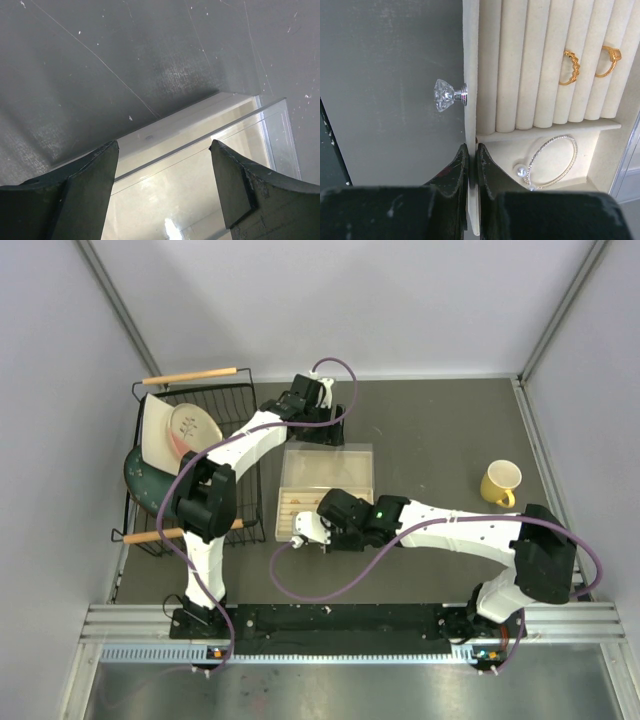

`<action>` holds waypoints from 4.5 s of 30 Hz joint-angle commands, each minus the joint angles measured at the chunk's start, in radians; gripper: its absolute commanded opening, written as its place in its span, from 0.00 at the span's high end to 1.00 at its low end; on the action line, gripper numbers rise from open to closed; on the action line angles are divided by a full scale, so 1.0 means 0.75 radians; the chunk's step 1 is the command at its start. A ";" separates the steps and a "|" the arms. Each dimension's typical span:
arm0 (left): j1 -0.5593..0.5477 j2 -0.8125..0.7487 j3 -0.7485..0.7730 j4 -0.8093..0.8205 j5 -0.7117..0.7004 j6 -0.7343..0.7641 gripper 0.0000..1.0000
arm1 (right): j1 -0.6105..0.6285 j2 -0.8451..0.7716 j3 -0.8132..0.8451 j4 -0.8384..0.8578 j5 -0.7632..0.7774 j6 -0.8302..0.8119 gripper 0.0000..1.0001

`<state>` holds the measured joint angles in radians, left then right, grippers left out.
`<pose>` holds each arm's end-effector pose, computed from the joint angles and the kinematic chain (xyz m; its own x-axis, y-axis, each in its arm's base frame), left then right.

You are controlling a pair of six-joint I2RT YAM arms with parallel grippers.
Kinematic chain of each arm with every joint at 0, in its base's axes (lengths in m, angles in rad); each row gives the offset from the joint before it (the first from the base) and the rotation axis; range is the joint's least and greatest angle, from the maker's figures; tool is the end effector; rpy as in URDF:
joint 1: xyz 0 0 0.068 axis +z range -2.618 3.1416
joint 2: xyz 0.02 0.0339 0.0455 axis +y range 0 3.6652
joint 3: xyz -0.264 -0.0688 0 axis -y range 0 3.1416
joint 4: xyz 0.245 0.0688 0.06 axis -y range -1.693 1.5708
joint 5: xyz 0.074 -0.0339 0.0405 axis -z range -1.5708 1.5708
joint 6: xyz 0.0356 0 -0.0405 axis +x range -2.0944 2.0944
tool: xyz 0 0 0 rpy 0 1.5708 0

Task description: Organize the mixed jewelry

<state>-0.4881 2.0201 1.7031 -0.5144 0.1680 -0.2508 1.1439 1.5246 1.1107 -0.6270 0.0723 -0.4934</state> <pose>0.4032 -0.2208 0.2513 -0.7716 0.1327 -0.6221 0.3823 0.8784 -0.2869 0.1314 0.2826 0.2391 0.1082 -0.9031 -0.4156 -0.9555 0.0210 -0.2943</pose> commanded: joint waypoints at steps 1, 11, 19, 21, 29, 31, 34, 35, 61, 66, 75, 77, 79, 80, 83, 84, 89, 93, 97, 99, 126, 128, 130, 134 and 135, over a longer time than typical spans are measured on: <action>-0.014 0.000 -0.037 -0.069 0.019 0.001 0.20 | -0.026 -0.077 0.004 0.118 0.063 0.016 1.00; -0.014 0.014 -0.048 -0.069 0.038 0.003 0.21 | -0.044 -0.075 0.002 0.128 0.079 0.022 1.00; -0.014 0.025 -0.054 -0.065 0.054 0.007 0.21 | -0.057 -0.065 0.012 0.136 0.090 0.001 1.00; -0.016 0.027 -0.054 -0.067 0.058 0.007 0.21 | -0.057 -0.057 0.016 0.138 0.086 -0.009 1.00; -0.016 0.057 -0.031 -0.085 0.089 0.026 0.21 | -0.059 -0.035 0.020 0.139 0.096 -0.105 1.00; -0.016 0.068 -0.025 -0.091 0.093 0.032 0.20 | -0.063 -0.030 0.018 0.139 0.104 -0.140 1.00; -0.016 0.078 -0.021 -0.093 0.109 0.034 0.20 | -0.075 -0.018 0.024 0.138 0.110 -0.166 1.00; -0.016 0.082 -0.019 -0.095 0.109 0.034 0.20 | -0.085 -0.010 0.026 0.138 0.110 -0.168 1.00; -0.016 0.094 -0.015 -0.104 0.154 0.042 0.21 | -0.212 0.141 0.206 0.163 0.198 -0.236 1.00; -0.020 0.096 -0.015 -0.104 0.156 0.044 0.21 | -0.237 0.172 0.239 0.165 0.233 -0.240 0.96; -0.028 0.084 -0.015 -0.104 0.150 0.046 0.21 | -0.247 0.176 0.262 0.181 0.288 -0.232 0.75; -0.028 0.082 -0.013 -0.104 0.150 0.050 0.21 | -0.247 0.150 0.258 0.181 0.280 -0.224 0.69; -0.028 0.082 -0.007 -0.108 0.148 0.052 0.21 | -0.249 0.115 0.245 0.171 0.272 -0.205 0.65; -0.028 0.084 -0.003 -0.108 0.150 0.054 0.21 | -0.247 0.105 0.239 0.157 0.260 -0.197 0.63; -0.028 0.088 0.004 -0.112 0.148 0.058 0.21 | -0.247 0.056 0.215 0.124 0.237 -0.162 0.61; -0.028 0.088 0.008 -0.112 0.148 0.060 0.21 | -0.247 0.043 0.200 0.104 0.227 -0.144 0.61; -0.028 0.096 0.022 -0.116 0.150 0.066 0.21 | -0.247 -0.024 0.153 0.034 0.141 -0.095 0.61; -0.028 0.104 0.028 -0.118 0.150 0.069 0.21 | -0.247 -0.043 0.108 0.001 0.067 -0.054 0.62; -0.028 0.111 0.032 -0.116 0.160 0.071 0.21 | -0.247 -0.030 0.067 0.001 -0.008 -0.038 0.64; -0.028 0.111 0.032 -0.122 0.160 0.071 0.21 | -0.247 -0.022 0.051 0.001 -0.051 -0.025 0.64; -0.028 0.107 0.032 -0.122 0.169 0.077 0.21 | -0.298 0.193 0.137 0.233 0.165 -0.062 0.69; -0.026 0.111 0.032 -0.122 0.173 0.075 0.21 | -0.306 0.205 0.147 0.245 0.184 -0.058 0.69; -0.028 0.111 0.032 -0.122 0.171 0.075 0.21 | -0.312 0.211 0.157 0.253 0.194 -0.054 0.69; -0.028 0.109 0.032 -0.122 0.165 0.079 0.21 | -0.316 0.231 0.166 0.269 0.178 -0.025 0.69; -0.028 0.109 0.032 -0.122 0.165 0.079 0.21 | -0.316 0.231 0.166 0.273 0.178 -0.025 0.69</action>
<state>-0.4923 2.0602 1.7317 -0.5152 0.2989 -0.2119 0.9222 1.6836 1.1793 -0.5014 0.1787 -0.5266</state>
